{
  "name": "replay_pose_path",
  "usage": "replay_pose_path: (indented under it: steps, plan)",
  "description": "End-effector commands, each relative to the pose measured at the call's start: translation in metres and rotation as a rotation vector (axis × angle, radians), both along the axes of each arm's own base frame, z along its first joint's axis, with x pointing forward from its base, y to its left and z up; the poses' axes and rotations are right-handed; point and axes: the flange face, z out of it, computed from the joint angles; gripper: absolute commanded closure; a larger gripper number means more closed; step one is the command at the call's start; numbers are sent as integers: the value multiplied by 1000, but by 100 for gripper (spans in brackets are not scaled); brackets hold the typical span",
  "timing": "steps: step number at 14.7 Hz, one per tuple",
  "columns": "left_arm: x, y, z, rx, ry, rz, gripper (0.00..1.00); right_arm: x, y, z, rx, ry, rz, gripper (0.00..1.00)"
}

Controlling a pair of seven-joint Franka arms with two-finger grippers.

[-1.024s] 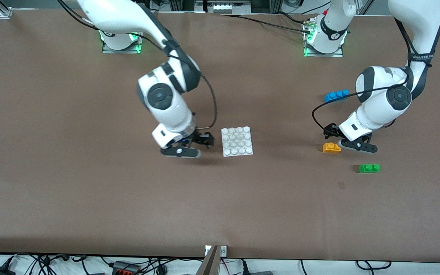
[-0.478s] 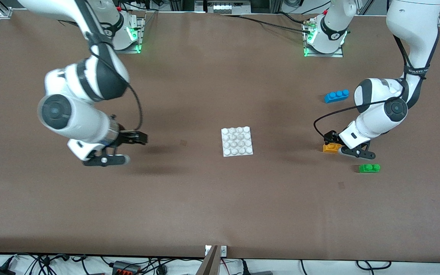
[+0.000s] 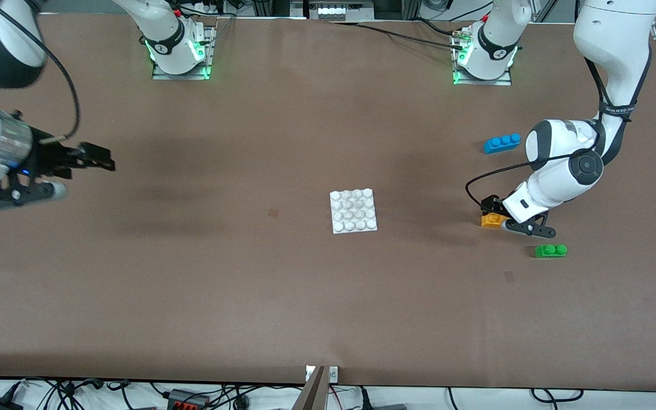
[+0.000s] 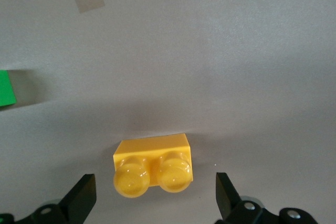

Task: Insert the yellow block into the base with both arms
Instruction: 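Release the base with the right gripper while the left gripper lowers onto the block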

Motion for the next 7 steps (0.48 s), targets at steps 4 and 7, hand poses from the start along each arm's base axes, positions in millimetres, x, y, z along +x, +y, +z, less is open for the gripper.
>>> replay_pose_path:
  steps: [4, 7]
  plan:
    - [11, 0, -6, -6, -10, -4, 0, -18, -5, 8, -133, 41, 37, 0]
    - [10, 0, -7, -6, -9, -4, 0, -47, -19, 25, -153, -9, 12, 0]
